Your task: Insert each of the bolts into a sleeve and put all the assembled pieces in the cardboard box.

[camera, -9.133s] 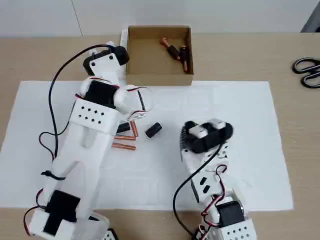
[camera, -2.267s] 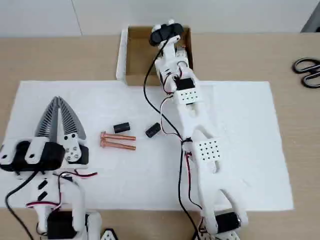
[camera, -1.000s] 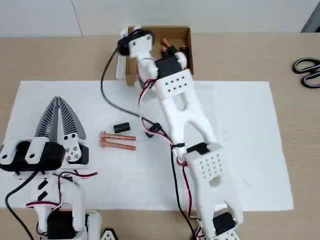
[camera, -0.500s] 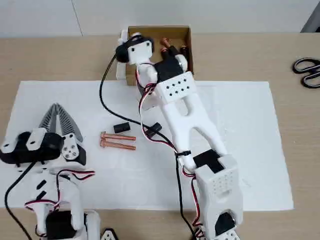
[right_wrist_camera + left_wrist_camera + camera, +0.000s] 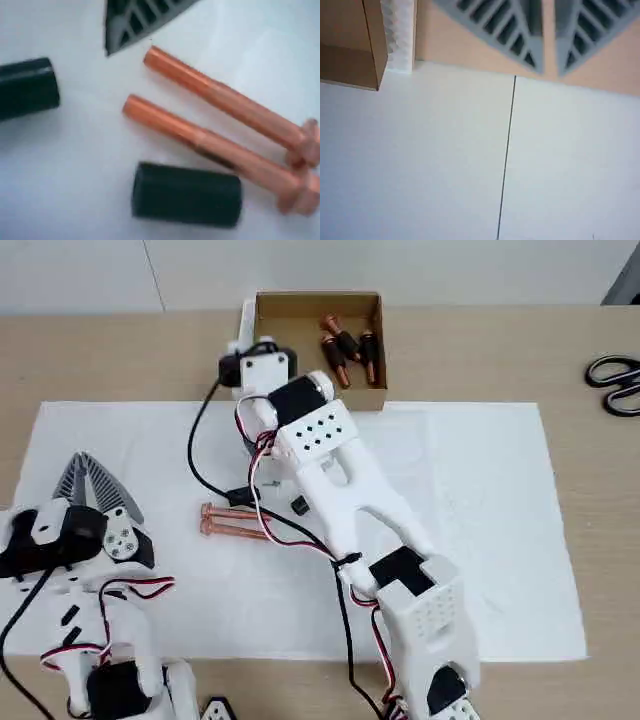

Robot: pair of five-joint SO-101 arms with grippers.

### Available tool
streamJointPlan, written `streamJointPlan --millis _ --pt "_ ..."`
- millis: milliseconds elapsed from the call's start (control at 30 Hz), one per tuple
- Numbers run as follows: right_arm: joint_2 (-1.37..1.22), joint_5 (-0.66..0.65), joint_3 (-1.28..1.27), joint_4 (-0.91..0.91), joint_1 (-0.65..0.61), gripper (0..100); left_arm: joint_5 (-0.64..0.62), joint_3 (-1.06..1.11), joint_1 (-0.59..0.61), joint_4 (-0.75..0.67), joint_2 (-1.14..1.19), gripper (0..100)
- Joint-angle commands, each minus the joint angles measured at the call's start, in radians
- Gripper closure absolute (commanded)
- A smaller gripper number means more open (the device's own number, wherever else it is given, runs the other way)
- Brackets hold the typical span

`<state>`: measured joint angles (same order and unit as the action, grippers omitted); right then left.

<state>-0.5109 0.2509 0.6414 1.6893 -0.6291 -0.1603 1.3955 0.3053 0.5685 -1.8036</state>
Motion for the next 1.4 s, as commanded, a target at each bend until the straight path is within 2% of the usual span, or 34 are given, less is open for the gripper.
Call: streamJointPlan --millis 0,167,267,533,700,1033,1167,1367 --pt "0.035 0.114 -0.060 0.001 -0.010 78.5 0.000 -0.002 0.003 0.006 -0.011 99" --pt "0.035 0.489 -0.106 -0.001 -0.008 78.5 0.000 -0.002 0.002 0.006 -0.011 99" --pt "0.028 0.600 -0.106 -0.004 -0.008 78.5 -0.012 -0.002 0.002 0.006 -0.011 99" --pt "0.025 0.612 -0.106 -0.054 -0.008 78.5 -0.149 -0.002 0.002 0.006 -0.011 99" --pt "-0.002 0.612 -0.109 -0.128 -0.007 78.6 -0.150 0.044 0.002 0.005 -0.011 99" --pt "-0.102 0.615 -0.103 -0.166 0.033 78.6 -0.150 0.076 0.002 0.000 -0.011 99" --pt "-0.116 0.677 -0.103 -0.166 0.058 78.6 -0.150 0.077 0.002 0.000 -0.011 99" --pt "-0.159 0.683 -0.103 -0.165 0.059 78.6 -0.150 0.077 0.000 0.000 -0.011 99"
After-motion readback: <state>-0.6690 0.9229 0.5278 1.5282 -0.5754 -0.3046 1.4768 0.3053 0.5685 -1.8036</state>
